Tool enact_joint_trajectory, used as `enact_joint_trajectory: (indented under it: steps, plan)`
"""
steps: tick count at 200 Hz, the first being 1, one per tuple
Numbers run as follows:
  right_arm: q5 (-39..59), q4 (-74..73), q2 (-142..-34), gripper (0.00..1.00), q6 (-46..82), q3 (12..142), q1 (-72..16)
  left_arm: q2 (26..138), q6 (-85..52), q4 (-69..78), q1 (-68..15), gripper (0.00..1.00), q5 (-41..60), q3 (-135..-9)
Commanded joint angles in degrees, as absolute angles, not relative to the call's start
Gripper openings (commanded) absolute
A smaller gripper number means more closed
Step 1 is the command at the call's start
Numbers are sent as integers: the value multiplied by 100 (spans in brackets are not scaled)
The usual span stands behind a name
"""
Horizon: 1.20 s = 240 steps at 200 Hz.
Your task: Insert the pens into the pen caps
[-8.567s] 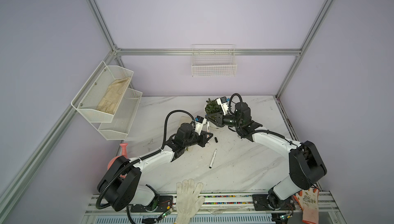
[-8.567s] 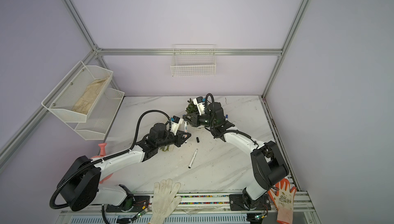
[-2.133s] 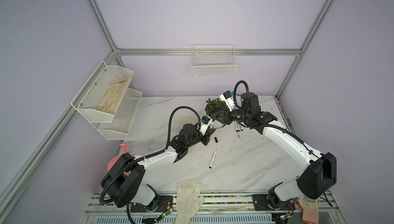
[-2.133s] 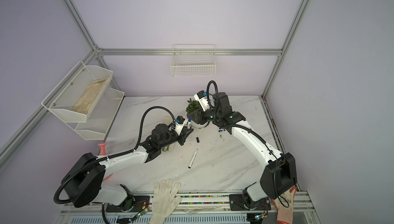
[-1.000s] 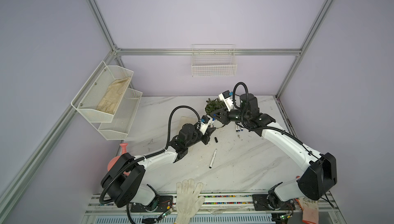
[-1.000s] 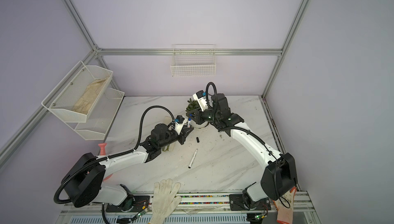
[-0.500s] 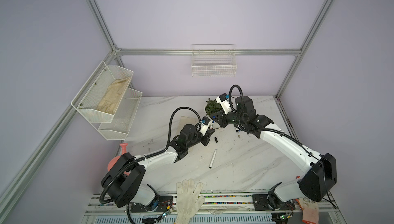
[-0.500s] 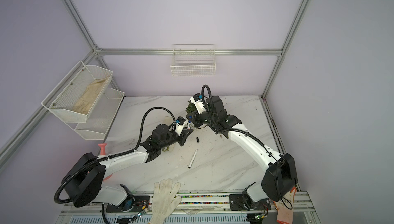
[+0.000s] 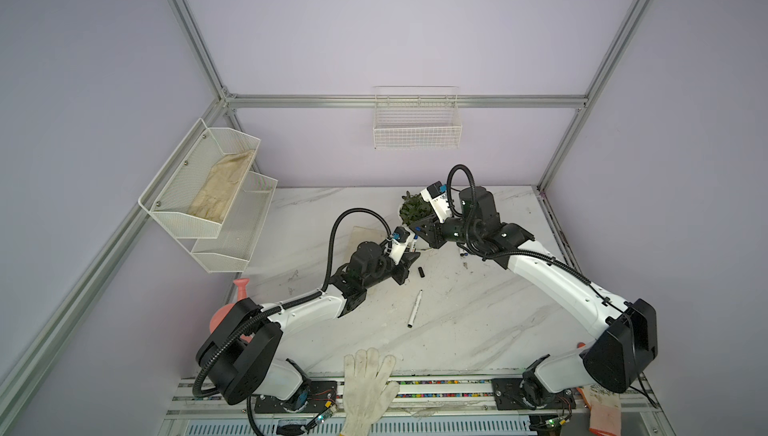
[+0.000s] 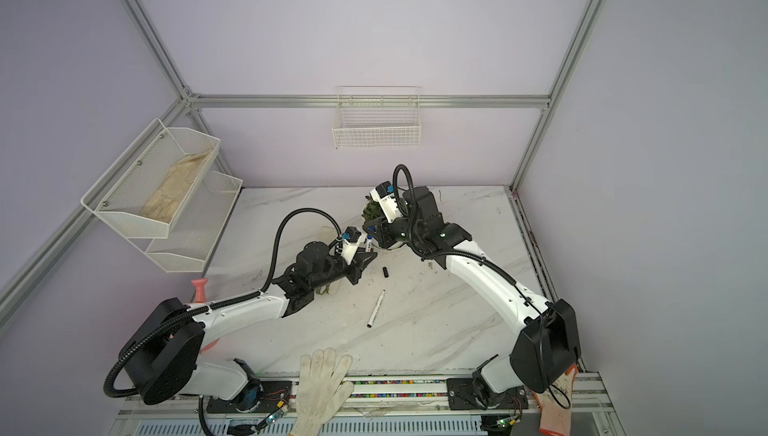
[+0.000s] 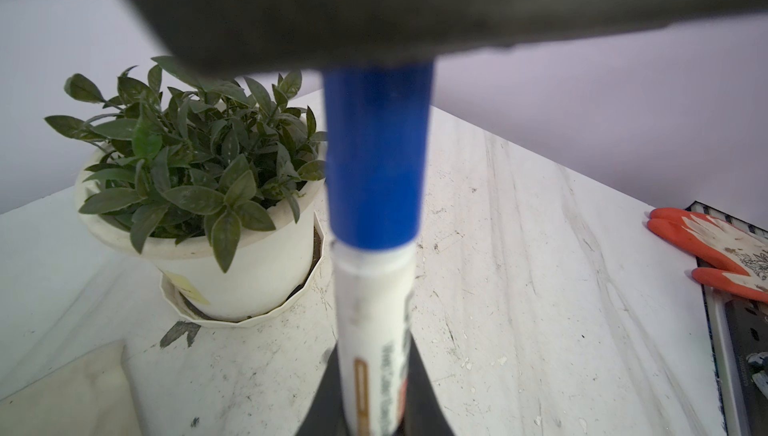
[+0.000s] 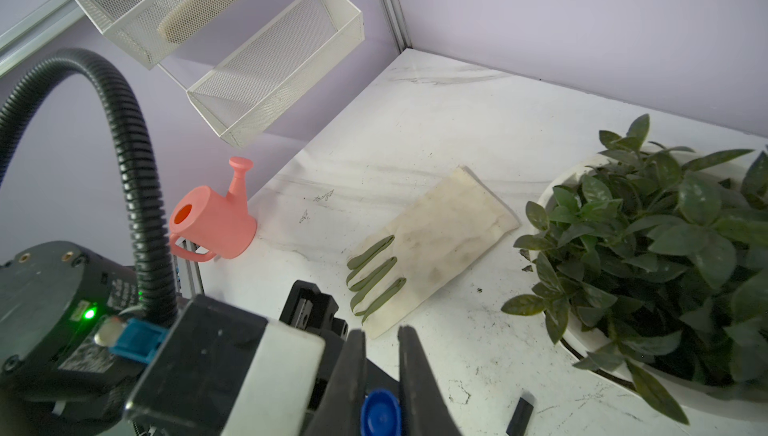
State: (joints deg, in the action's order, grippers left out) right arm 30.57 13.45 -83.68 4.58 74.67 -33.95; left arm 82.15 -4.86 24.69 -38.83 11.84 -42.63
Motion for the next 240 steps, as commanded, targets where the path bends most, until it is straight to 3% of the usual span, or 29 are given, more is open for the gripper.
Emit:
enact_joint_trajectory:
  steps: [1,40,74,109,140,158,203,240]
  plan:
    - [3661,2054,-8589,8,313,7488,-3463,7902,-438,3117,-3897,0,1240,-4523]
    - [3982,1764,-8752,5,453,7164,-3465,7702,-1684,4307,-3750,0,1277,-4517]
    - [4118,1688,-8855,4,468,7014,-3451,7835,-3014,5346,-3182,0,2051,-4788]
    - [4231,1679,-8752,3,448,6891,-3286,8264,-4403,6288,-2586,0,2152,-4886]
    - [4380,1670,-8645,3,443,6833,-3121,8257,-3726,4937,-2558,0,2460,-5315]
    - [4439,1670,-8635,2,433,6820,-3104,8193,-3552,3712,-2566,0,2033,-5559]
    - [4653,1670,-8614,1,532,6683,-3104,7850,-3817,3940,-2443,0,933,-5221]
    - [4819,1870,-8637,0,480,6610,-3104,7826,-3739,3902,-2164,0,892,-5522]
